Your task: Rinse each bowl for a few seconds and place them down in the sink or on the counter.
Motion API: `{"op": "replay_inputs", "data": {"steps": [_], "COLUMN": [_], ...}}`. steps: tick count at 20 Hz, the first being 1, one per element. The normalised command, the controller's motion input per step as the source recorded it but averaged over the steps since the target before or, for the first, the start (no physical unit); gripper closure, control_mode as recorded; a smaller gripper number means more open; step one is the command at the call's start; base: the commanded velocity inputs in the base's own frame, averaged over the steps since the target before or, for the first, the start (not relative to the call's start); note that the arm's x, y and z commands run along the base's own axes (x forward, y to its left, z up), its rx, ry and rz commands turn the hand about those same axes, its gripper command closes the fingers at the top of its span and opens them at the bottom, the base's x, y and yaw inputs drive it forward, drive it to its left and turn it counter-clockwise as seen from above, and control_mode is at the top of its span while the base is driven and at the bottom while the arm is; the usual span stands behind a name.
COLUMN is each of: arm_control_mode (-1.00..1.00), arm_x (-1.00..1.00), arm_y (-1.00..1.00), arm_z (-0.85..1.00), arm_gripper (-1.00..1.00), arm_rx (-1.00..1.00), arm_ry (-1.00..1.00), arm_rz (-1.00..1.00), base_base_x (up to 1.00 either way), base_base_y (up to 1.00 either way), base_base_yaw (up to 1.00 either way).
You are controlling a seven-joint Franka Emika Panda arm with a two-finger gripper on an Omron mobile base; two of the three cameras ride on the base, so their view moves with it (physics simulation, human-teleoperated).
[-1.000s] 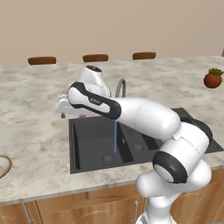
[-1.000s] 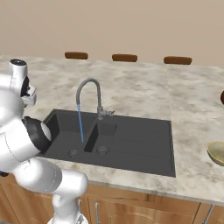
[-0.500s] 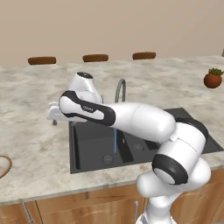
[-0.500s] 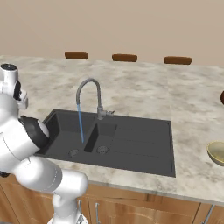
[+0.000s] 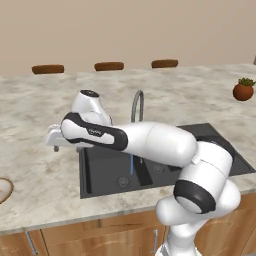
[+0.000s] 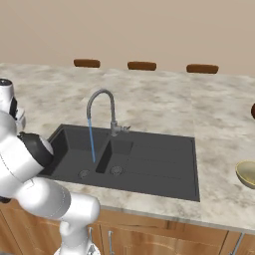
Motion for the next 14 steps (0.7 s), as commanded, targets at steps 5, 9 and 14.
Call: {"op": "replay_inputs", "data": {"steps": [5,9,14], "arm_control_mode": [-1.0,-1.0,-1.0], "arm_x": [-0.22,-0.22,-0.04], "arm_y": [0.06,0.11,0.15], "arm_z": [-0.12,-0.11,-0.06], "arm_gripper": [-1.0,-1.0,-1.0], "arm_rx": [0.0,0.0,0.01], "arm_ry": [0.02,0.0,0.0], "arm_rz": [0.0,0.0,-0.01], "base_base_x": [0.0,0.0,0.0], "base_base_y": [0.0,0.0,0.0], "base_base_yaw": [0.0,0.0,0.0]}}
